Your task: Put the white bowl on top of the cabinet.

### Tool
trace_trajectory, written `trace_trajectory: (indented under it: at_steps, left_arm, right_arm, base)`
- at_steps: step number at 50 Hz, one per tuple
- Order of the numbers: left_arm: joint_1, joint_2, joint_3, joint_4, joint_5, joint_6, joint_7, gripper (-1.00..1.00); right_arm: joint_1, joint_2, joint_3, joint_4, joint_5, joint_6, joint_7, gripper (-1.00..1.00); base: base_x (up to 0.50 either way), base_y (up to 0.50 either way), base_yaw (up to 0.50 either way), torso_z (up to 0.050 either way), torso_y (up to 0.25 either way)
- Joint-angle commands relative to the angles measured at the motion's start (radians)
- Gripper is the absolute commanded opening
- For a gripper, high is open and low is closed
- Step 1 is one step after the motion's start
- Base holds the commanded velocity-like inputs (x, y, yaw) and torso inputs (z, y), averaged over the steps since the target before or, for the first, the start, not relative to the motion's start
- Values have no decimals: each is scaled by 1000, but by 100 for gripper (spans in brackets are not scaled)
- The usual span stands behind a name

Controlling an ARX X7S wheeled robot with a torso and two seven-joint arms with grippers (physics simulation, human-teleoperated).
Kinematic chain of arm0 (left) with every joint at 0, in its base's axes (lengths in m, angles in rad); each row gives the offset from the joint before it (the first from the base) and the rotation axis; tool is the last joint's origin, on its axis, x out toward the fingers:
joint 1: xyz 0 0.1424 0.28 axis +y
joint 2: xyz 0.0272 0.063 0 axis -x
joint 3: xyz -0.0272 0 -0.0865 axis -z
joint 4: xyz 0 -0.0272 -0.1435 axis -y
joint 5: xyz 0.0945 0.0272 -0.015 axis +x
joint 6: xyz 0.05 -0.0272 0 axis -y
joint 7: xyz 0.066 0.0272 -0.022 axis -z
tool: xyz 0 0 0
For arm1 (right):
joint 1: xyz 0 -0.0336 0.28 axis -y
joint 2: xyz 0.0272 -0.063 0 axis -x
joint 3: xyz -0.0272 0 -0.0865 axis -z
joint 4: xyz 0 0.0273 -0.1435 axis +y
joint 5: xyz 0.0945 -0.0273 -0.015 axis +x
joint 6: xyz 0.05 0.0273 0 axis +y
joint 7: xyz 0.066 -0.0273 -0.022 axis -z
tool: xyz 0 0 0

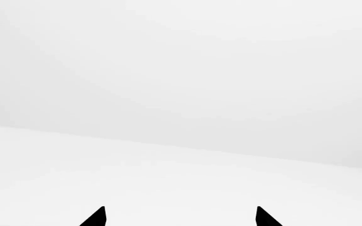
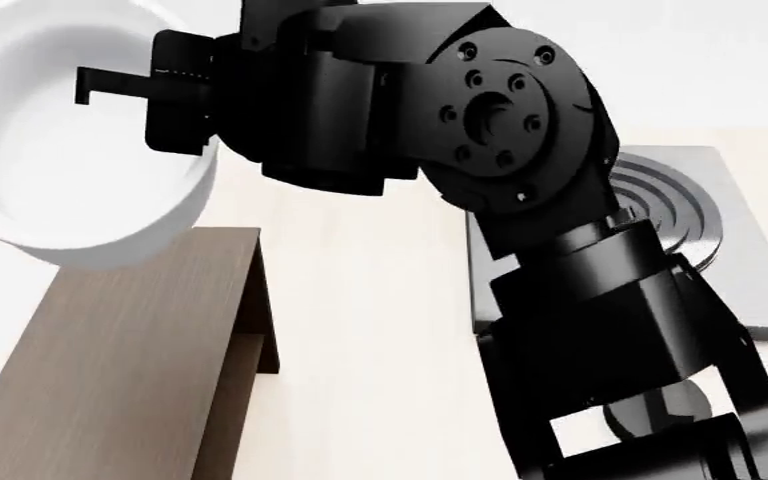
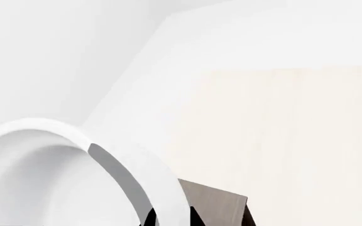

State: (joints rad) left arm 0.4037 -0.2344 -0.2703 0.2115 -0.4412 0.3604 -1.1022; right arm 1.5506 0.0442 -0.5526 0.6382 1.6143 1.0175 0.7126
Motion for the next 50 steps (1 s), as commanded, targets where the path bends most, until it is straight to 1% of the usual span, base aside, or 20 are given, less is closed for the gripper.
trace_trajectory:
  at_steps: [1, 17, 23, 46, 50]
  left_arm:
    - [3, 0, -2, 0, -3, 3, 0, 100]
    - [2, -2, 1, 2, 0, 0, -1, 100]
    - [3, -1, 1, 4, 0, 1, -3, 100]
    - [5, -3, 0, 5, -2, 0, -4, 100]
    - [6, -3, -1, 4, -4, 3, -3, 100]
  right_arm:
    - [-36, 0, 51, -76, 63, -22, 105, -100]
    - [-102, 5, 45, -175, 150, -20, 180, -100]
    - [-125, 6, 31, -199, 159, -25, 186, -100]
    - [-152, 8, -33, -167, 150, -57, 131, -100]
    - [-170, 14, -32, -202, 172, -59, 155, -100]
  base:
    - [0, 0, 0, 0, 10]
    - [0, 0, 0, 0, 1]
    - [0, 0, 0, 2, 0]
    - [0, 0, 0, 0, 1]
    - [0, 0, 0, 3, 0]
